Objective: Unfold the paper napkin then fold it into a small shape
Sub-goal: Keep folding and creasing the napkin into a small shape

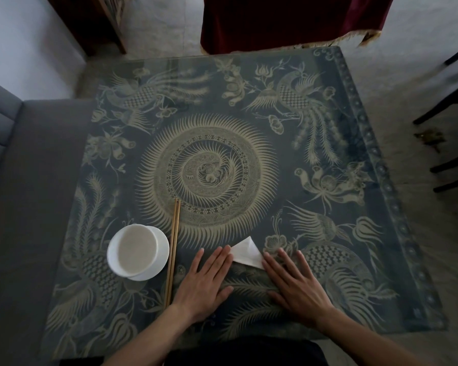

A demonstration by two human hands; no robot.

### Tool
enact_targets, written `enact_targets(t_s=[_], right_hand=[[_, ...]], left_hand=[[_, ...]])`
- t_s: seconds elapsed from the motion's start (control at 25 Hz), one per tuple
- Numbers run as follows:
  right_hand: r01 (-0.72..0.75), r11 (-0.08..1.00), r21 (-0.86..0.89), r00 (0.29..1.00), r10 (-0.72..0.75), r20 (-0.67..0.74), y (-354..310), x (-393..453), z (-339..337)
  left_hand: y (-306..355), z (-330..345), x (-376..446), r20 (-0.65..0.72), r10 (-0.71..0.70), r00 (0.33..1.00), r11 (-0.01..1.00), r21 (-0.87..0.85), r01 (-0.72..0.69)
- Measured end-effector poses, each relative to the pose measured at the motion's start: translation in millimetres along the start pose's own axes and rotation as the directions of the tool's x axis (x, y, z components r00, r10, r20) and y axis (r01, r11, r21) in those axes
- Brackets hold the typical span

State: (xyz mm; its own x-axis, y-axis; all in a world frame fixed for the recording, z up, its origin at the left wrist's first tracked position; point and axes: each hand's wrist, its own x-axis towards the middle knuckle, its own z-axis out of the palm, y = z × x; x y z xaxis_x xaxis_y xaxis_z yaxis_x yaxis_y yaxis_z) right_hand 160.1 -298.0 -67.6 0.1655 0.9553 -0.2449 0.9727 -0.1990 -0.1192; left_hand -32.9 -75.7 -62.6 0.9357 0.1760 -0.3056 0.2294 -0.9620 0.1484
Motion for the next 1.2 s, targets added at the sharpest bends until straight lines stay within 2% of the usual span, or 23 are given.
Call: enact_targets(t_s=[0.2, 0.32, 0.44, 0.52, 0.6, 0.68, 0.8, 0.92, 1.08, 1.2], right_hand=[[-0.007, 1.0, 0.02, 1.0, 0.007, -0.009, -1.0, -0.8, 1.4], [-0.014, 0.998, 0.054, 0.996, 0.019, -0.086, -0.6, 0.7, 1.4], [-0.087, 0.981, 0.171, 0.963, 0.127, -0.238, -2.2, 17.9, -10.9], [-0.111, 0.961, 0.252, 0.941, 0.184, -0.285, -3.7, 39.4, -25.5], [-0.157, 0.942, 0.297, 0.942, 0.233, -0.241, -5.4, 63.1, -40.8], [-0.206, 0.93, 0.304, 0.957, 0.256, -0.136, -5.7, 84.1, -52.3], [-0.189, 0.946, 0.262, 0.978, 0.206, -0.038, -2.0, 104.5, -59.2], [-0.174, 0.954, 0.243, 0.984, 0.18, -0.002, 4.1, 114.8, -63.3], [-0.15, 0.961, 0.232, 0.989, 0.144, 0.044, 3.2, 121.7, -68.0], [-0.109, 0.969, 0.224, 0.993, 0.097, 0.065, -0.9, 123.6, -70.7]], left_hand=[[-2.5, -1.4, -1.9, -0.011, 0.019, 1.0, 1.0, -0.006, -0.019], [-3.0, -0.7, -0.6, -0.079, 0.033, 0.996, 0.999, -0.027, -0.035], [1.6, -7.7, 8.9, -0.199, -0.057, 0.978, 0.991, -0.131, 0.031], [4.8, -17.8, 22.3, -0.254, -0.19, 0.948, 0.965, -0.225, 0.133], [6.2, -29.4, 36.0, -0.221, -0.323, 0.92, 0.919, -0.304, 0.25], [7.5, -37.3, 44.2, -0.136, -0.38, 0.915, 0.896, -0.3, 0.327], [10.6, -42.5, 50.1, -0.072, -0.421, 0.904, 0.871, -0.311, 0.381], [13.8, -46.3, 57.1, -0.031, -0.478, 0.878, 0.817, -0.384, 0.431], [15.1, -48.6, 65.2, 0.046, -0.499, 0.866, 0.789, -0.389, 0.475], [18.4, -47.3, 64.5, 0.033, -0.501, 0.865, 0.788, -0.395, 0.472]])
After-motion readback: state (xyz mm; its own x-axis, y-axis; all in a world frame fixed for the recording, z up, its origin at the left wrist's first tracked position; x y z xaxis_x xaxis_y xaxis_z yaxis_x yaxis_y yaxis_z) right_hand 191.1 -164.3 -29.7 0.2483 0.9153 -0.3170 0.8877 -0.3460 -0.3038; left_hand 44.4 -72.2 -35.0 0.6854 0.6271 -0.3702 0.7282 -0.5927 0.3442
